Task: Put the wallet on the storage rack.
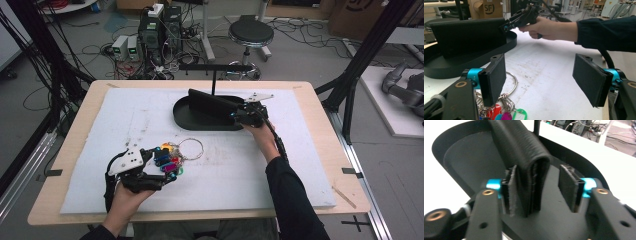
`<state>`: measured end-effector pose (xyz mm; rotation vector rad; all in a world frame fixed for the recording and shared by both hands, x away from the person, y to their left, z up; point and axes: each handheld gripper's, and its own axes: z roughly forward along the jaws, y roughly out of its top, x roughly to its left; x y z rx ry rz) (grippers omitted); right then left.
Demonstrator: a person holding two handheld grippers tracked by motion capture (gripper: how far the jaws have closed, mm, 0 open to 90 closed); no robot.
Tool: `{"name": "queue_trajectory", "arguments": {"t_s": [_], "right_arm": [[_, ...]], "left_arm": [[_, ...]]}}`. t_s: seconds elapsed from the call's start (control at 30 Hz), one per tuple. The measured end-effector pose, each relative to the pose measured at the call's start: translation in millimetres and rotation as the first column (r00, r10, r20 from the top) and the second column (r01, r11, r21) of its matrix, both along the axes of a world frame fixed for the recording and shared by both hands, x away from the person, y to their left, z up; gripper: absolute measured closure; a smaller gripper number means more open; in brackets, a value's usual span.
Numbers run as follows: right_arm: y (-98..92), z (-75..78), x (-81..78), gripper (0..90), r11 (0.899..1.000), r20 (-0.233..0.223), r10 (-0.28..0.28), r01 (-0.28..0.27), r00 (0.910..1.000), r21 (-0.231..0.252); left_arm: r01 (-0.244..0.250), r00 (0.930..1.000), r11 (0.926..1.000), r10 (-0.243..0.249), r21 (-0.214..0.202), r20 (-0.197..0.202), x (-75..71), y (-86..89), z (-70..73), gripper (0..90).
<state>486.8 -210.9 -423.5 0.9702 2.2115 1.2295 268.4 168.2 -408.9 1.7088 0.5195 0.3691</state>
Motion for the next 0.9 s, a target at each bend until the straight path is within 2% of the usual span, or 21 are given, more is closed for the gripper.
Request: {"name": "queue_trajectory", "arguments": {"t_s": [0.07, 0.23, 0.33, 0.5, 0.67, 0.9], "right_arm": [[-4.1, 5.1, -2.4, 43.9, 1.000, 0.004, -0.011, 0.011, 0.9999, 0.009], [-14.8, 21.9, -14.6, 39.9, 1.000, 0.016, 0.005, -0.005, 0.9999, 0.025], [-20.9, 32.3, -24.6, 37.7, 0.999, 0.015, 0.019, -0.020, 0.9997, 0.043], [-33.2, 45.8, -46.3, 37.1, 0.998, 0.042, 0.036, -0.038, 0.9984, 0.052], [-51.5, 52.5, -66.5, 35.8, 0.997, 0.052, 0.026, -0.030, 0.9983, 0.073], [-78.8, 52.9, -94.1, 35.2, 0.992, 0.066, 0.013, -0.021, 0.9977, 0.126]], "left_arm": [[-0.004, 1.0000, 1.0000, 0.004, 0.002, -0.004, 1.2, 0.6, -0.7, 26.5], [-0.012, 0.9999, 0.9999, 0.012, 0.004, -0.008, 4.6, 2.2, -0.9, 26.3], [-0.024, 0.9996, 0.9996, 0.024, 0.012, -0.011, 8.0, 2.8, -1.0, 26.3], [-0.041, 0.9989, 0.9990, 0.041, 0.015, -0.023, 15.3, 3.8, -1.9, 26.3], [-0.052, 0.9982, 0.9985, 0.053, 0.018, -0.026, 20.3, 4.0, -1.9, 26.3], [-0.072, 0.9971, 0.9970, 0.072, 0.028, -0.023, 23.6, 6.6, -1.5, 26.3]]}}
